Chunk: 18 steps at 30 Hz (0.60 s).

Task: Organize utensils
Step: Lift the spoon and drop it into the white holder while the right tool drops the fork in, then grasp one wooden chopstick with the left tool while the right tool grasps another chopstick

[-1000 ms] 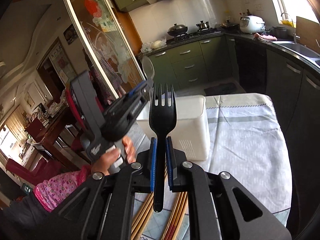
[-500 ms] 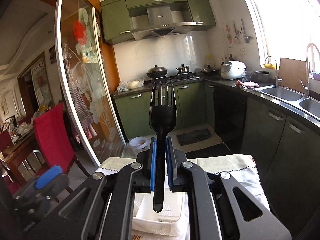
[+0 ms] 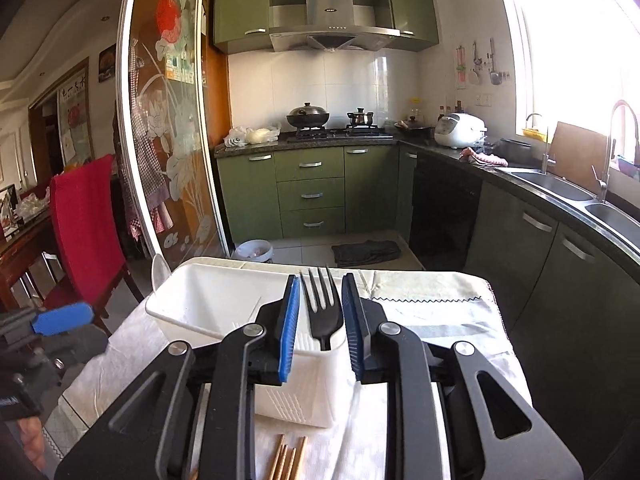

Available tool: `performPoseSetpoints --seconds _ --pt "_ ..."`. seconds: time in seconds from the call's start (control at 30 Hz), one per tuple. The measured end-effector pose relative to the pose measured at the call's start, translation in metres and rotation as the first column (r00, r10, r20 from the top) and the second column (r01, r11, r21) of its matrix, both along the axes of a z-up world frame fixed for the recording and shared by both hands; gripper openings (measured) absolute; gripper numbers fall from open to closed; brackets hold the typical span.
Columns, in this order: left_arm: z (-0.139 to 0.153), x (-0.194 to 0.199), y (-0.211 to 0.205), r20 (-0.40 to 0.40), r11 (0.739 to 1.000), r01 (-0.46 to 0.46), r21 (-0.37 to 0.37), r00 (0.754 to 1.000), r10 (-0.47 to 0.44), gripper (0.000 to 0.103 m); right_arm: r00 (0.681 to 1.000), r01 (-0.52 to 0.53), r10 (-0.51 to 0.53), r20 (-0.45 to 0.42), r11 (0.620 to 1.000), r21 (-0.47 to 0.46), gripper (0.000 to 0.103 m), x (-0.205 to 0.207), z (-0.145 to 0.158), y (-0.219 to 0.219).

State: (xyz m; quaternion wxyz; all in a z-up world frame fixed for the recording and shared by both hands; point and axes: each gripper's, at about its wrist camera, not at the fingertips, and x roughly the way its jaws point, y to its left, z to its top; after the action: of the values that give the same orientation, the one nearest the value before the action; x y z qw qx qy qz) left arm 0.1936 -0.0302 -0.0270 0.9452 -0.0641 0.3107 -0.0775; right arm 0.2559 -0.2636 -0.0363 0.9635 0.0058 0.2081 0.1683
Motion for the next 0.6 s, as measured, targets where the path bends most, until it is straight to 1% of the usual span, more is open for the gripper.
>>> performPoseSetpoints --seconds 0.07,0.13,0.2,0.27,0.3,0.37,0.4,0.47,0.53,0.6 --pt "-0.014 0.004 -0.006 -0.089 1.000 0.011 0.029 0.996 -0.008 0.054 1.000 0.011 -0.012 0.025 0.999 0.030 0.027 -0.015 0.003 -0.012" --pt "-0.029 0.009 -0.011 -0.190 0.999 0.032 0.036 0.981 -0.025 0.054 0.998 0.030 -0.033 0.050 0.998 0.063 0.029 -0.031 0.003 -0.028" --pt "-0.047 0.013 -0.020 -0.290 0.997 0.054 0.052 0.956 -0.037 0.053 0.997 0.050 -0.055 0.056 0.995 0.086 0.033 -0.045 0.000 -0.042" --pt "-0.063 0.017 -0.028 -0.369 0.995 0.078 0.062 0.928 -0.050 0.052 0.997 0.062 -0.067 0.036 0.992 0.105 0.034 -0.057 -0.005 -0.056" --pt "-0.069 0.018 -0.030 -0.395 0.995 0.080 0.068 0.918 -0.046 0.050 0.997 0.066 -0.069 0.022 0.991 0.115 0.034 -0.062 -0.009 -0.063" --pt "-0.080 0.021 -0.036 -0.429 0.993 0.075 0.090 0.903 -0.030 0.037 0.997 0.078 -0.078 -0.007 0.989 0.125 0.034 -0.071 -0.015 -0.076" --pt "-0.085 0.023 -0.038 -0.446 0.992 0.075 0.096 0.895 -0.025 0.033 0.996 0.084 -0.082 -0.017 0.988 0.129 0.034 -0.076 -0.017 -0.084" --pt "-0.094 0.028 -0.038 -0.490 0.994 0.069 0.086 0.872 -0.018 0.024 0.995 0.093 -0.089 -0.035 0.986 0.137 0.034 -0.084 -0.022 -0.097" --pt "-0.102 0.033 -0.035 -0.526 0.996 0.057 0.071 0.851 -0.011 0.024 0.994 0.103 -0.097 -0.049 0.983 0.150 0.036 -0.090 -0.024 -0.109" --pt "-0.108 0.037 -0.034 -0.545 0.996 0.049 0.072 0.838 -0.002 0.024 0.993 0.112 -0.104 -0.057 0.981 0.161 0.036 -0.095 -0.026 -0.119"
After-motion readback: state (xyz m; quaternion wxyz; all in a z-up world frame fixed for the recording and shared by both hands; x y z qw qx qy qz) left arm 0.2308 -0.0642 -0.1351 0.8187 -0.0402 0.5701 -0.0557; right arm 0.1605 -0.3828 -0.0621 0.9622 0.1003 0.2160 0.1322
